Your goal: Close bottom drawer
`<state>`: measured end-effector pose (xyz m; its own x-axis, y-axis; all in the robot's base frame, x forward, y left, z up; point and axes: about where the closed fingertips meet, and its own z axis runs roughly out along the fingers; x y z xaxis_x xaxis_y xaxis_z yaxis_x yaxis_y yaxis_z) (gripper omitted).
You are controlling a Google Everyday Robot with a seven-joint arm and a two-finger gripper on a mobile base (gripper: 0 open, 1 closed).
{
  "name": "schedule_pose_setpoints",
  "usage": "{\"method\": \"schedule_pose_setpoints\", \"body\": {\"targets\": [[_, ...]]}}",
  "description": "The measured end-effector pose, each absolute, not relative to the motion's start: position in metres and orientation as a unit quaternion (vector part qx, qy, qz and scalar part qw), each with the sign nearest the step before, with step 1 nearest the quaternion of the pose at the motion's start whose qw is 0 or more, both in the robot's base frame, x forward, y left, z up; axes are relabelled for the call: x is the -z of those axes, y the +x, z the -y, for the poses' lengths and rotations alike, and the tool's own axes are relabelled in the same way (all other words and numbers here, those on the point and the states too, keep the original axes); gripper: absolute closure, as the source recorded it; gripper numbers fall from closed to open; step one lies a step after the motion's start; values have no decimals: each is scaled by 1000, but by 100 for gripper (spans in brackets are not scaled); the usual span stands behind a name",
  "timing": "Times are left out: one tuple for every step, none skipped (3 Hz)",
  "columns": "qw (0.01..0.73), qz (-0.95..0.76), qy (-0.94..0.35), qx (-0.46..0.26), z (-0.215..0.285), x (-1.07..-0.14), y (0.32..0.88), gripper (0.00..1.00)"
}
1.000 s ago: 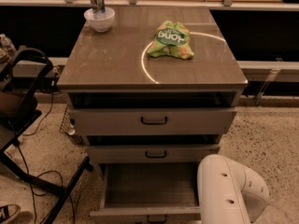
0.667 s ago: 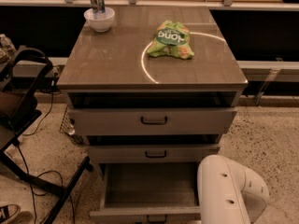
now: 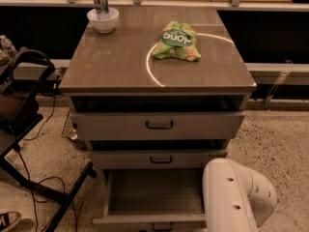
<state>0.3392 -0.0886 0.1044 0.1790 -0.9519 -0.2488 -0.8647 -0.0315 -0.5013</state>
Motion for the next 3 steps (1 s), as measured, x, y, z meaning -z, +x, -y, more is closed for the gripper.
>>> {"method": "schedule_pose_setpoints", "body": {"targets": [[329,-614,-712,89,75,-106,407,100],[329,-614,-712,89,75,-106,405,100],[369,-591,-710,106,58,-113,452,100]]}}
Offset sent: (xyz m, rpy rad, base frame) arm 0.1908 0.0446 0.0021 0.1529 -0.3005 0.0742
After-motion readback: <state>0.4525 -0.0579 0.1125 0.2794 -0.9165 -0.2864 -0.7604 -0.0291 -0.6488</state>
